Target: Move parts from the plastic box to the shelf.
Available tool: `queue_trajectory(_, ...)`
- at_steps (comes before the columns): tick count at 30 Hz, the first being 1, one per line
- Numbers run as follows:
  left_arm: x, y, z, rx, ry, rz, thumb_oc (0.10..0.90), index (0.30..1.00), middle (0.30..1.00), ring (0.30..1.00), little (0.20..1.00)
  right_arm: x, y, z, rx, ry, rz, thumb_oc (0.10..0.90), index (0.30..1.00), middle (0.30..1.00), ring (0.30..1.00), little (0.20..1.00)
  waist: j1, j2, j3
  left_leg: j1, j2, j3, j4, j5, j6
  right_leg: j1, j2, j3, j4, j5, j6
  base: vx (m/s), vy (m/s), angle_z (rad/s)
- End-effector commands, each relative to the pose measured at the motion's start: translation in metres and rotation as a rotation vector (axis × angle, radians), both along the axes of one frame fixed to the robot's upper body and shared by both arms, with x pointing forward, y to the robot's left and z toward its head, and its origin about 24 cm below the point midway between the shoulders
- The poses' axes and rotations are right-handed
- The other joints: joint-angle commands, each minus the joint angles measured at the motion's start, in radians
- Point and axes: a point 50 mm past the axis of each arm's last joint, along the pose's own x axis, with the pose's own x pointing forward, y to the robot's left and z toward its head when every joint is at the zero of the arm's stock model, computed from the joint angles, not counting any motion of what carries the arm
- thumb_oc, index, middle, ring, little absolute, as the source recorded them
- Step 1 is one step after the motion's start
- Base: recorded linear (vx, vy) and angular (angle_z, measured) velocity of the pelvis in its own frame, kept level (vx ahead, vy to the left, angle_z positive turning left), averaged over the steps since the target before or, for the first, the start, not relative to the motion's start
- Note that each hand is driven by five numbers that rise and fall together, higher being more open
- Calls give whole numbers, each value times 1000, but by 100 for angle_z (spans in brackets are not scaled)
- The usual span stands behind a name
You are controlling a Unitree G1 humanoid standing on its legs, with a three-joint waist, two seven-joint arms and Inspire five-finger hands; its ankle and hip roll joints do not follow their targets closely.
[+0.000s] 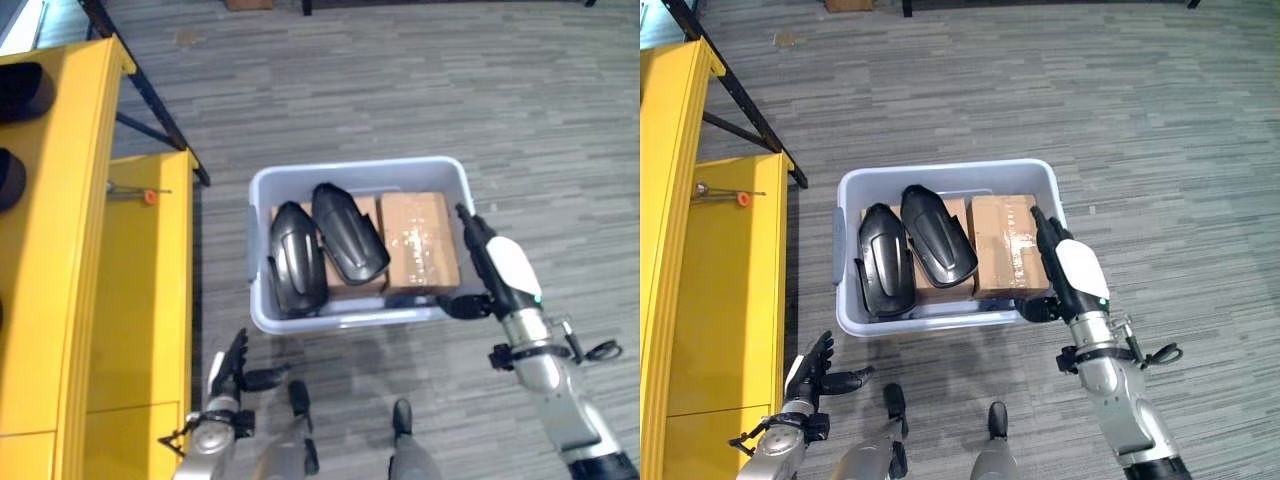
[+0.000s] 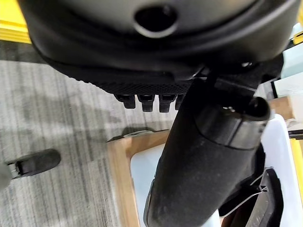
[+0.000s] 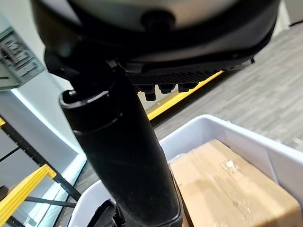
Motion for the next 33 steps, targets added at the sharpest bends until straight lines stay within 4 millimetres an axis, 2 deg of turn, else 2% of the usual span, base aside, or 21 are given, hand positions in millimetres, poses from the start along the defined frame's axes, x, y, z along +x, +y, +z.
queue_trajectory(1,18,8,28,18,-160,-8,900,1000,1000,1000,1000,10,2,54,-128,-256,22,900,1000,1000,1000,1000,15,16,-39,-28,102,-31,119,-45,-41,-38,-40,-5,32,98,3,-54,-59,2)
queue_trajectory(7,20,8,31,19,-175,-14,900,1000,1000,1000,1000,26,8,66,-274,-281,31,900,1000,1000,1000,1000,35,12,0,-30,120,-34,76,-7,-52,-61,-21,-14,33,98,-1,-35,-42,3)
queue_trajectory(9,23,8,34,21,-189,-16,900,1000,1000,1000,1000,32,18,77,-322,-326,59,900,1000,1000,1000,1000,45,9,16,-26,126,-33,49,11,-59,-69,-11,-20,26,100,0,-43,-71,-4)
queue_trajectory(13,29,7,40,20,-217,-18,900,1000,1000,1000,1000,43,32,85,-368,-342,100,900,1000,1000,1000,1000,58,11,48,-38,137,-41,40,28,-69,-87,-2,-26,36,95,-10,-46,-55,5)
queue_trajectory(21,34,2,45,1,-246,-14,900,1000,1000,1000,1000,53,38,88,-401,-333,103,900,1000,1000,1000,1000,71,24,86,-54,145,-54,24,46,-77,-112,11,-34,55,84,-20,-29,-34,4)
queue_trajectory(26,37,-3,48,-10,-262,-26,900,1000,1000,1000,1000,59,47,97,-413,-374,109,900,1000,1000,1000,1000,83,40,113,-67,144,-62,9,57,-81,-130,13,-42,57,86,-23,-17,-17,6)
queue_trajectory(33,40,-4,51,-14,-280,-20,900,1000,1000,1000,1000,63,47,94,-408,-356,95,900,1000,1000,1000,1000,89,50,129,-86,136,-71,7,58,-81,-138,9,-52,54,86,-24,3,-9,5)
